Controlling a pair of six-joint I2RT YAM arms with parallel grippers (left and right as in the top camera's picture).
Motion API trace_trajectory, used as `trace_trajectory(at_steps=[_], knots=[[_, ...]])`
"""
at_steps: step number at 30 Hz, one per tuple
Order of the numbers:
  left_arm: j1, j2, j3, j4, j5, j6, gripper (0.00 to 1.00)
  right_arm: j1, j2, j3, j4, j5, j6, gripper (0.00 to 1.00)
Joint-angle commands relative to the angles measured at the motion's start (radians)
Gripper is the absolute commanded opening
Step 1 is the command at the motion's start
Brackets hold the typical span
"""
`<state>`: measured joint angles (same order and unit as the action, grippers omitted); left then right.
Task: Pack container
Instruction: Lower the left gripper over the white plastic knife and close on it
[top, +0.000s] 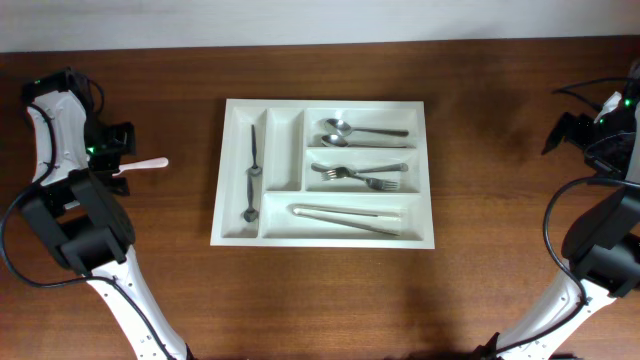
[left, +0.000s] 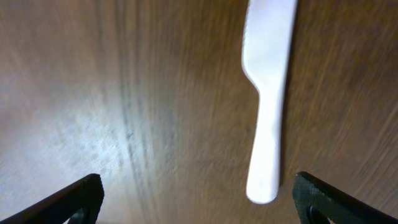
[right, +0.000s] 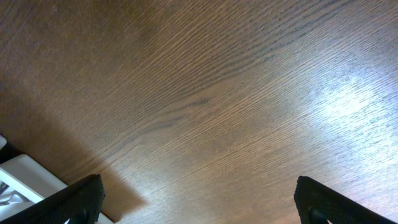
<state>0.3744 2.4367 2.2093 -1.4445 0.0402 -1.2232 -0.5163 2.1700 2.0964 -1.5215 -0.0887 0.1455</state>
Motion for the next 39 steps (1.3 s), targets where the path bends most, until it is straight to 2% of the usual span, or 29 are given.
trace_trajectory(at_steps=[1,16,27,39], knots=[[0.008,0.012,0.0,0.04,-0.033,0.024,0.99,0.005,-0.025,0.014,0.0,-0.005,-0.008,0.99],[0.008,0.051,0.0,0.113,-0.037,0.025,0.99,0.005,-0.025,0.014,0.0,-0.005,-0.008,0.99],[0.008,0.056,0.0,0.158,-0.038,0.07,0.99,0.005,-0.025,0.014,0.0,-0.005,-0.008,0.99],[0.008,0.056,-0.017,0.154,-0.06,0.038,0.99,0.005,-0.025,0.014,0.0,-0.005,-0.008,0.99]])
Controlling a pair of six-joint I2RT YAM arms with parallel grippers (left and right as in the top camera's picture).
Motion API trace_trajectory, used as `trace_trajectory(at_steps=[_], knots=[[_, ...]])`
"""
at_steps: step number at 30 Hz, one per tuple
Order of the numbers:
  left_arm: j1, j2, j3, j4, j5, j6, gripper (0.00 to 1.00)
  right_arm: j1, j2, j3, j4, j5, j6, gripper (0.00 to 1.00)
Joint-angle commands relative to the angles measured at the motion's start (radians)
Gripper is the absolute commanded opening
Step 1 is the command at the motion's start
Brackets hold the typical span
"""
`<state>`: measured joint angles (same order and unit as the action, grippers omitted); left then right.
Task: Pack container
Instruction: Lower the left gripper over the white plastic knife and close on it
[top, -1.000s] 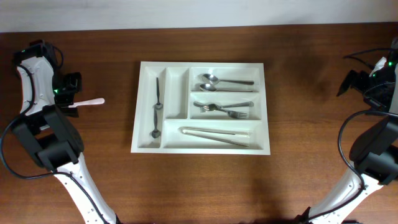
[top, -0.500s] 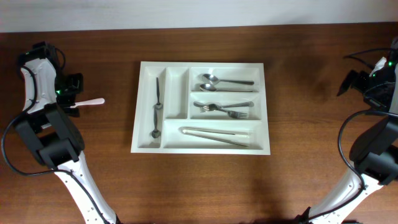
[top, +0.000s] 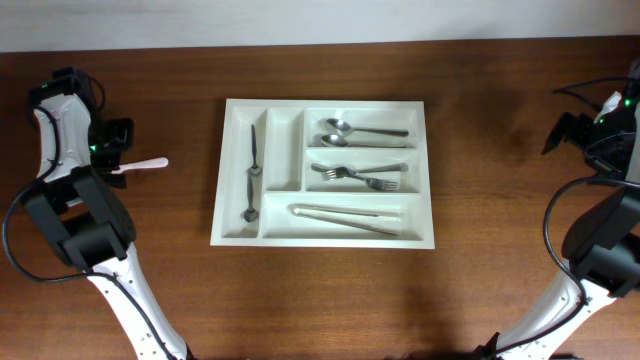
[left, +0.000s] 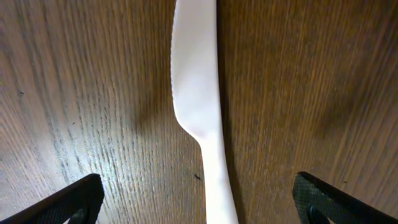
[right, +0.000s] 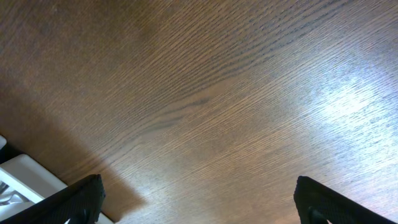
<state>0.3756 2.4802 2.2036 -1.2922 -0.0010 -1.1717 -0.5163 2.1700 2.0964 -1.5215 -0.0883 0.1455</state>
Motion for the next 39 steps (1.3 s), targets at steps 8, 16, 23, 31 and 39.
trace_trajectory(at_steps=[8,16,23,31,39], knots=[[0.007,0.013,-0.011,0.017,0.005,-0.075,0.99,0.005,-0.025,0.014,0.0,-0.006,-0.008,0.99],[0.006,0.026,-0.014,0.017,0.025,-0.094,0.99,0.005,-0.025,0.014,0.0,-0.006,-0.008,0.99],[0.006,0.026,-0.066,0.024,0.031,-0.115,0.99,0.005,-0.025,0.014,0.0,-0.006,-0.008,0.99],[0.006,0.029,-0.078,0.028,0.031,-0.116,0.99,0.005,-0.025,0.014,0.0,-0.006,-0.008,0.99],[0.007,0.03,-0.097,0.024,0.035,-0.115,0.67,0.005,-0.025,0.014,0.0,-0.006,-0.008,0.99]])
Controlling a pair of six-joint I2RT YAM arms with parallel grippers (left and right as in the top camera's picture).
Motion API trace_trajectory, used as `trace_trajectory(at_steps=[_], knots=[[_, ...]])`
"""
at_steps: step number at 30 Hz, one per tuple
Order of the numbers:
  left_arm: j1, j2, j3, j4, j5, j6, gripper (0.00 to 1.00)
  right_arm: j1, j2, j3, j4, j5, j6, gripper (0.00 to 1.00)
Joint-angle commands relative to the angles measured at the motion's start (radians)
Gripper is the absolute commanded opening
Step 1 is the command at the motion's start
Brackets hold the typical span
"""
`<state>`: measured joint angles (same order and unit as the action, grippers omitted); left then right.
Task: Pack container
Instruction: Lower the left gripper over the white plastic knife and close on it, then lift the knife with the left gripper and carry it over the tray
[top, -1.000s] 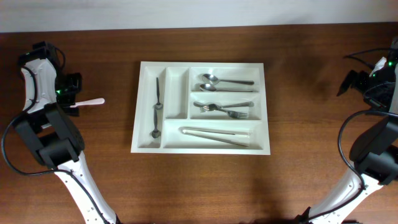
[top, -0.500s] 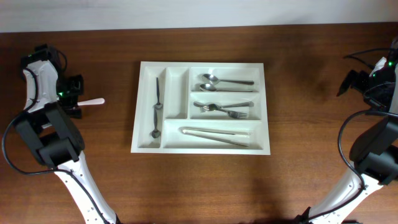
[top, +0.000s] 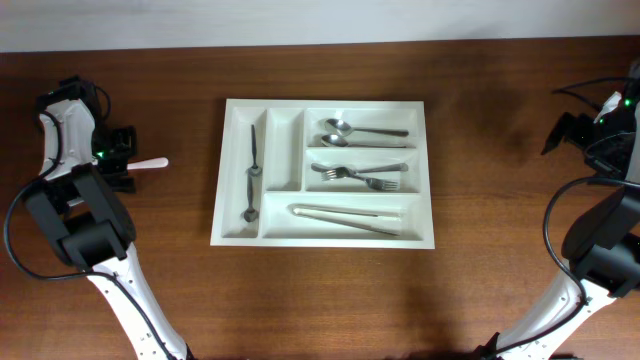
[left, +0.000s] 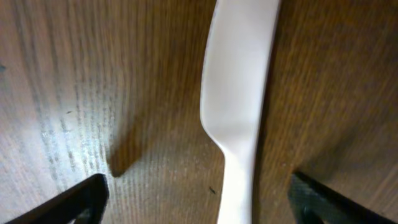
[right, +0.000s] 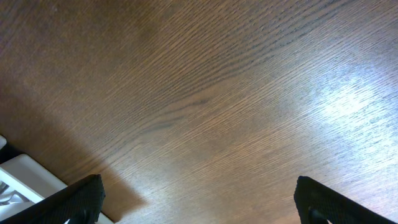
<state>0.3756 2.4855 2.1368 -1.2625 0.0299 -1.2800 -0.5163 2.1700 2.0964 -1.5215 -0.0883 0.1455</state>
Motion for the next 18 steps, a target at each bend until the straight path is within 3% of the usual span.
trace_trajectory(at_steps=[1,9,14,18], knots=[[0.007,0.024,-0.03,-0.006,0.004,-0.007,0.61,0.005,-0.025,0.014,0.0,-0.006,-0.008,0.99],[0.007,0.024,-0.03,-0.005,0.003,-0.007,0.11,0.005,-0.025,0.014,0.0,-0.006,-0.008,0.99],[0.007,0.024,-0.03,-0.005,0.003,0.006,0.02,0.005,-0.025,0.014,0.0,-0.006,-0.008,0.99],[0.006,0.024,-0.012,-0.002,0.0,0.113,0.02,0.005,-0.025,0.014,0.0,-0.006,-0.008,0.99]])
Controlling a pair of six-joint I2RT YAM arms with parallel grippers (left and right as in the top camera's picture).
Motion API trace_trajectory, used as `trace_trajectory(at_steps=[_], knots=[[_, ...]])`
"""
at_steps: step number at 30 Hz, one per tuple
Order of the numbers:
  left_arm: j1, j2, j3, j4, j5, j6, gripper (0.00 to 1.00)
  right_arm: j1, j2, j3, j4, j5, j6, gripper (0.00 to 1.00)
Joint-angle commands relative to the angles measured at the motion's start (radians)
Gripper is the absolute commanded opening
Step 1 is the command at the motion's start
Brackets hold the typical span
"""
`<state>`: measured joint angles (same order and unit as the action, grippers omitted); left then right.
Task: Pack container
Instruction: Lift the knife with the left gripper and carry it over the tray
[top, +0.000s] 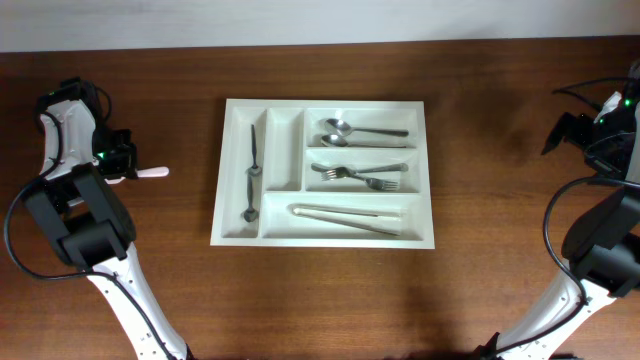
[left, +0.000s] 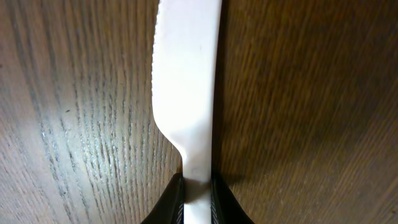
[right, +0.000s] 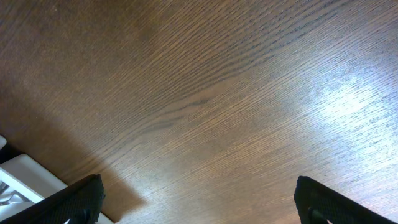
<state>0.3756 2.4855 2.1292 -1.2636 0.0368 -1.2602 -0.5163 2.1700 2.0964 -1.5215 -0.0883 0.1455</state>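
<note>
A white plastic knife (left: 186, 81) lies on the wooden table left of the white cutlery tray (top: 285, 205); its blade end (top: 153, 172) pokes out toward the tray. My left gripper (left: 196, 198) is shut on the knife's handle, fingers (left: 173, 202) pressed against both sides. In the overhead view that gripper (top: 115, 160) sits at the table's left edge. The tray holds a dark utensil (top: 251, 175), two spoons (top: 365, 131), forks (top: 360, 175) and tongs (top: 345, 217). My right gripper (right: 199, 202) hangs open over bare wood at the far right, nothing between its fingers.
The tray's narrow second compartment (top: 284, 150) holds nothing. A corner of the tray (right: 25, 177) shows at the lower left of the right wrist view. The right arm (top: 600, 130) stands by the table's right edge.
My left gripper, open with its fingers wide on either side of the knife, has shut on the handle. The knife now sits centred between the fingers. The right arm is unchanged.
My left gripper was open above the table with the white knife off to its right. It then stood lower with the knife between its open fingers, closer still at the last moment, and now it is shut on the handle. The right arm stayed still throughout.
</note>
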Motion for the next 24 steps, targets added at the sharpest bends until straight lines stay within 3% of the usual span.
trace_trajectory(at_steps=[1,7,12,15,24], knots=[[0.006,0.023,0.011,-0.001,-0.007,0.132,0.02,0.005,-0.025,0.014,0.0,-0.006,-0.008,0.99],[-0.034,-0.007,0.148,-0.013,-0.039,0.386,0.02,0.005,-0.025,0.014,0.0,-0.006,-0.008,0.99],[-0.124,-0.069,0.227,-0.02,-0.094,0.511,0.02,0.005,-0.025,0.014,0.0,-0.006,-0.008,0.99],[-0.212,-0.109,0.278,-0.027,-0.093,0.607,0.02,0.005,-0.025,0.014,0.0,-0.006,-0.008,0.99],[-0.536,-0.154,0.295,-0.031,-0.094,0.74,0.02,0.005,-0.025,0.014,0.0,-0.006,-0.008,0.99]])
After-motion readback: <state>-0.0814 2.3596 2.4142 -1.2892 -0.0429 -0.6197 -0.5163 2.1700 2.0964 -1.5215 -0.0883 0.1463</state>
